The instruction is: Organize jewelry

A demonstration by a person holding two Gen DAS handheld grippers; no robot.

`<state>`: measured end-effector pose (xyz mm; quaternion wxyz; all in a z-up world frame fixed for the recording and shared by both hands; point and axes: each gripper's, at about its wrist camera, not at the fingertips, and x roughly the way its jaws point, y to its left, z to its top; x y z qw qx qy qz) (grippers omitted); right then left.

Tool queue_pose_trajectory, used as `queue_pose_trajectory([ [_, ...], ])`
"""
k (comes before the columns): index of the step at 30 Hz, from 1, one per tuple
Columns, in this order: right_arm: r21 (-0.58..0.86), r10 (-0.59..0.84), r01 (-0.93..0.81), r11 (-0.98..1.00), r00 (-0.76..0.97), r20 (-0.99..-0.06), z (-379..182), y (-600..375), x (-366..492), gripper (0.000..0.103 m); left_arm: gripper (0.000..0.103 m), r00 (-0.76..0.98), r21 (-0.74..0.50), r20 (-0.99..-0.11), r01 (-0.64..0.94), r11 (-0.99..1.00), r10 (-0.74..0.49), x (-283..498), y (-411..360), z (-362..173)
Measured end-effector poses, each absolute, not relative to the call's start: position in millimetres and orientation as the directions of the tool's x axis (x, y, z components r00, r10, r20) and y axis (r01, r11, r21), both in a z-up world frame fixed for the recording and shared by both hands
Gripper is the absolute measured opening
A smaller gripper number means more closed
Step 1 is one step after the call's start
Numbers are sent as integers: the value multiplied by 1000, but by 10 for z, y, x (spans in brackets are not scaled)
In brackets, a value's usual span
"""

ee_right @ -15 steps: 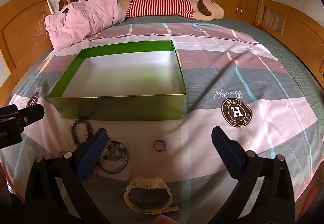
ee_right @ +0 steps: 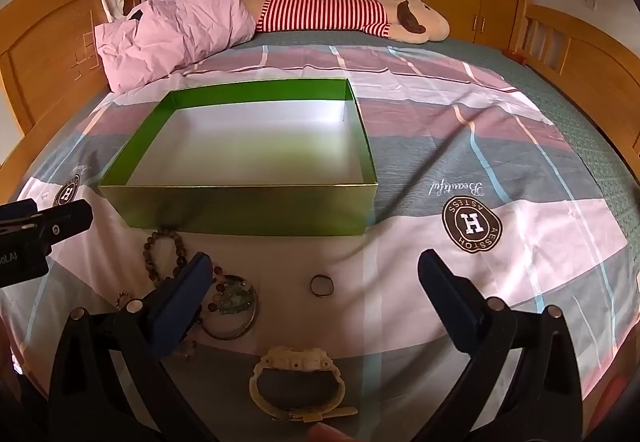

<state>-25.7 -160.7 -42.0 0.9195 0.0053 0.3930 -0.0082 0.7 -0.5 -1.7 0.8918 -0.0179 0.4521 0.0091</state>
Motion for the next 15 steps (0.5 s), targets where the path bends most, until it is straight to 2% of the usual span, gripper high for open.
queue_pose_trajectory([
  [15, 5, -7, 16, 1000, 694, -720, -403, -1602, -267, 102, 101, 587, -22, -810, -34, 999, 2, 11, -3, -10],
])
